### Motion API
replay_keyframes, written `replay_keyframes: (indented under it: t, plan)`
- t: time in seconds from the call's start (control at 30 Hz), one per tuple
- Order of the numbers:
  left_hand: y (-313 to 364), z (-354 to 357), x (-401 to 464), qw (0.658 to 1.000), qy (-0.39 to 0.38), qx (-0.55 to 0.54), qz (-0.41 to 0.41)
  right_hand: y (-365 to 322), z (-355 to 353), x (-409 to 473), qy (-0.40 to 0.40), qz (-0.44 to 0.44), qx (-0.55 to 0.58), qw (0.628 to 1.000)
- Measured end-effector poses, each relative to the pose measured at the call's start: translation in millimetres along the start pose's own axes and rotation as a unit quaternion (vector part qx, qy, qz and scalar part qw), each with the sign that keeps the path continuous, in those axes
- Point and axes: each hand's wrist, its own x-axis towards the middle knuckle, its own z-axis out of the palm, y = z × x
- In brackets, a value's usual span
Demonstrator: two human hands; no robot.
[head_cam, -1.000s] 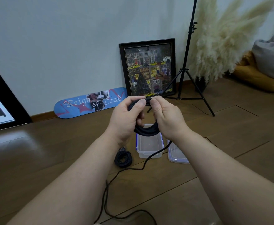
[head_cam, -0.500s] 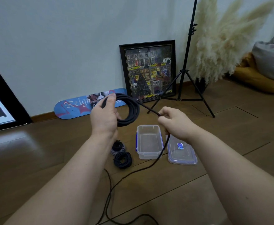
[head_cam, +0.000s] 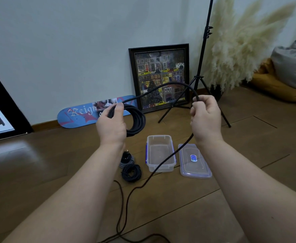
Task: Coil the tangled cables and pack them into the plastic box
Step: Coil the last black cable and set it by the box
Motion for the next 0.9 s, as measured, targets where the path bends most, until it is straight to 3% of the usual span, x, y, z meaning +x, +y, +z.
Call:
replay_keyframes:
  t: [0.13, 0.2, 0.27, 0.4, 0.63, 0.83, 0.9]
  plan:
    - [-2.5, -5.8, 8.6, 0.998, 0.063, -0.002, 0.007, 3.5, -6.7, -3.8, 0.017, -0.108, -0.166, 0.980]
    - [-2.8, -8.4, 11.0, 0.997, 0.081, 0.002, 0.010, 4.0, -9.2, -5.4, -0.057, -0.148, -0.294, 0.943]
    - [-3.0, -11.8, 13.3, 0.995, 0.101, 0.018, 0.013, 4.4, -9.2, -6.3, -0.139, -0.132, -0.385, 0.903]
    - [-1.8, -20.8, 19.4, 0.991, 0.131, 0.033, 0.010, 11.0, -16.6, -4.4, -0.210, -0.039, -0.357, 0.909]
    - [-8.5, -10.4, 10.0, 0.990, 0.125, 0.057, -0.004, 15.7, -0.3, -4.4, -0.095, -0.015, -0.165, 0.982]
    - [-14.5, -16.3, 13.9, 0.989, 0.131, 0.063, -0.033, 22.4, -0.6, -0.7, -0.154, -0.007, -0.300, 0.941]
    - [-14.5, -21.3, 18.0, 0.987, 0.137, 0.070, -0.035, 21.4, -0.5, 1.4, -0.117, -0.024, -0.303, 0.945]
